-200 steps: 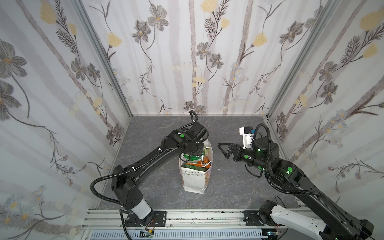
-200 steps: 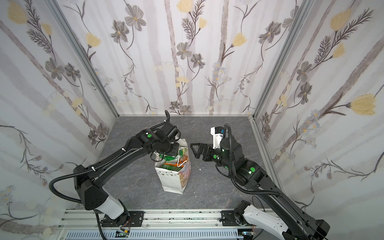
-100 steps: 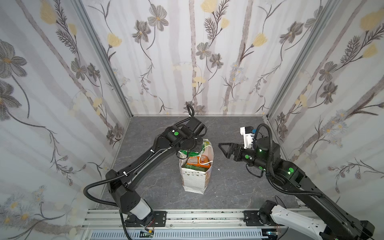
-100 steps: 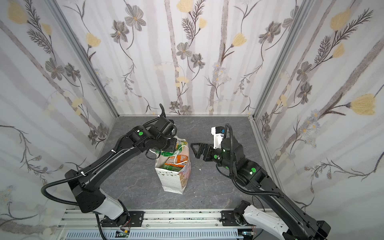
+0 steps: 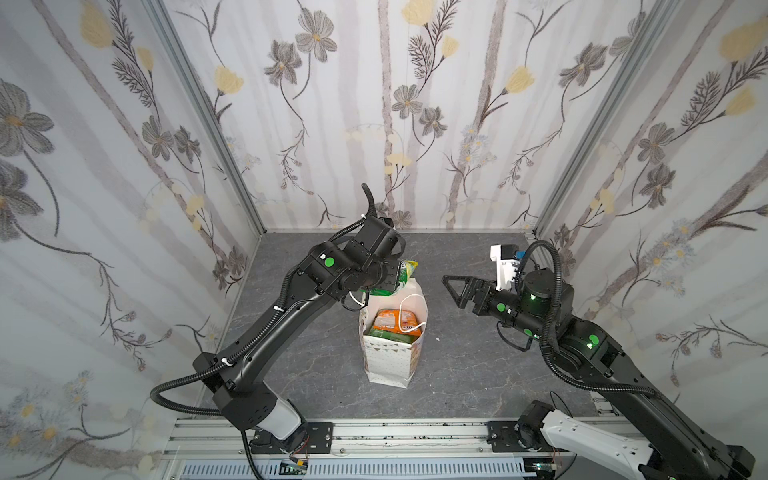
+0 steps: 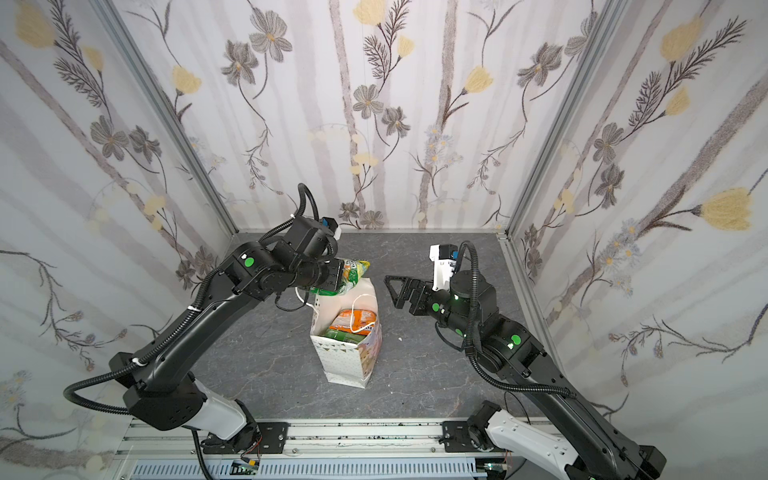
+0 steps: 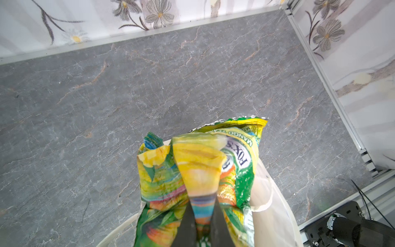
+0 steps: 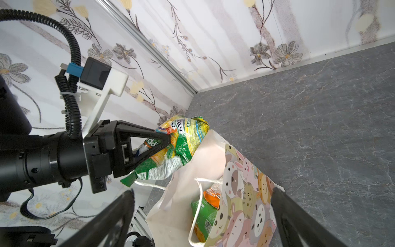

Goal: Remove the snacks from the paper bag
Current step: 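Lift the green FOX'S packet out with the left gripper while the right gripper approaches it, then close the right gripper on the green packet held by the left gripper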

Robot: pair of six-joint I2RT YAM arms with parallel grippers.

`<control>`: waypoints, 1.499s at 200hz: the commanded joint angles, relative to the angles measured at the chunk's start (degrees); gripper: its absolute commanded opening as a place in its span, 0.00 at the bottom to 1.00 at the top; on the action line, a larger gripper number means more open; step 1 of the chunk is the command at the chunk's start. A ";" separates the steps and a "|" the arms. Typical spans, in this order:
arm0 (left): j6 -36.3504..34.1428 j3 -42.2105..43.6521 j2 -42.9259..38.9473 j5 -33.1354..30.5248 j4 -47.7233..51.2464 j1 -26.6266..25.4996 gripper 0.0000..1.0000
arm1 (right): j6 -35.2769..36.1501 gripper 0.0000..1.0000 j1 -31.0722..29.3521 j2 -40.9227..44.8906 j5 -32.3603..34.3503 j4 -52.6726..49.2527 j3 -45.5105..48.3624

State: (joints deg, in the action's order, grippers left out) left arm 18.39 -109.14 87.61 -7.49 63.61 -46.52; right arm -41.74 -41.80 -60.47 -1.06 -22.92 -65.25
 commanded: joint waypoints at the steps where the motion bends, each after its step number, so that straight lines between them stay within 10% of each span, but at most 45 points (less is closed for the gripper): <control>1: -2.70 -0.90 -1.65 -0.63 -4.68 -0.02 0.00 | -0.44 0.99 0.45 -0.50 1.00 3.17 -1.56; 152: -6.26 -1.75 -3.55 10.45 -27.47 -2.49 0.00 | -9.97 0.97 2.88 -10.19 -13.24 28.85 -4.67; 300: -7.95 -2.62 -1.98 7.67 -26.09 -4.58 0.14 | -11.89 0.25 4.76 -12.05 -15.42 33.71 -4.24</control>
State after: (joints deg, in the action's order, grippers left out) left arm 10.87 -111.53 85.52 0.01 38.89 -50.96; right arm -52.66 -37.26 -72.73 -13.89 5.06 -69.41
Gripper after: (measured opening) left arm 0.098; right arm 0.276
